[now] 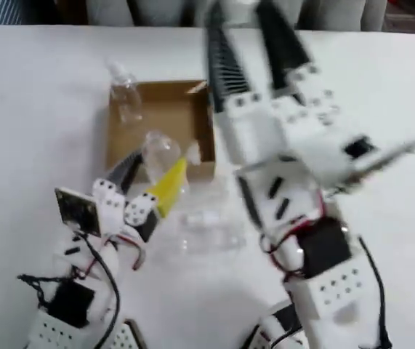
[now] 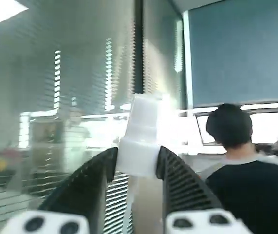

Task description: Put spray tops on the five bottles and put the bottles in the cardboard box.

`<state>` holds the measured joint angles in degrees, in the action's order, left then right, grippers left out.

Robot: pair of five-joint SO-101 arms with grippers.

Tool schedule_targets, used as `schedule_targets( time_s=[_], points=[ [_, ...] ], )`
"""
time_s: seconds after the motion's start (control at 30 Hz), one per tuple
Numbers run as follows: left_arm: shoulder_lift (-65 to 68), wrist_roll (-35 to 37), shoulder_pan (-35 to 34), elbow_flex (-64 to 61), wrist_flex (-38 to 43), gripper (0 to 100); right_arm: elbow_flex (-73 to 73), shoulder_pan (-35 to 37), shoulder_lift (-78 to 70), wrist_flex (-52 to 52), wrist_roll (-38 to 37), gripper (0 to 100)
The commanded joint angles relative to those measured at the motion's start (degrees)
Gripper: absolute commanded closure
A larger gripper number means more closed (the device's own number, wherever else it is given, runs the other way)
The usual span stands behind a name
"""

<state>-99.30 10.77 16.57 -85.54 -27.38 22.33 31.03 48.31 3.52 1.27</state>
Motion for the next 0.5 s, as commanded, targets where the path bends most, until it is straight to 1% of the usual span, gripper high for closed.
schedule_targets(
  time_s=[0.0, 0.07, 0.2, 0.47],
  points=[
    [-0.9, 0.8, 0.7, -0.5, 3.2, 98, -2.9, 4.8, -1.9, 3.8, 0.0, 98.2],
    [-0.9, -0.2, 0.7, -1.1, 3.1, 98, -2.8, 5.4, -2.4, 6.3, 0.2, 98.2],
    [-0.9, -5.3, 0.7, -1.1, 3.1, 98, -2.4, 6.3, -2.7, 9.3, 0.1, 98.2],
    [-0.9, -5.5, 0.7, -1.1, 3.1, 98, 4.0, 6.1, -2.8, 9.0, 0.0, 98.2]
  ],
)
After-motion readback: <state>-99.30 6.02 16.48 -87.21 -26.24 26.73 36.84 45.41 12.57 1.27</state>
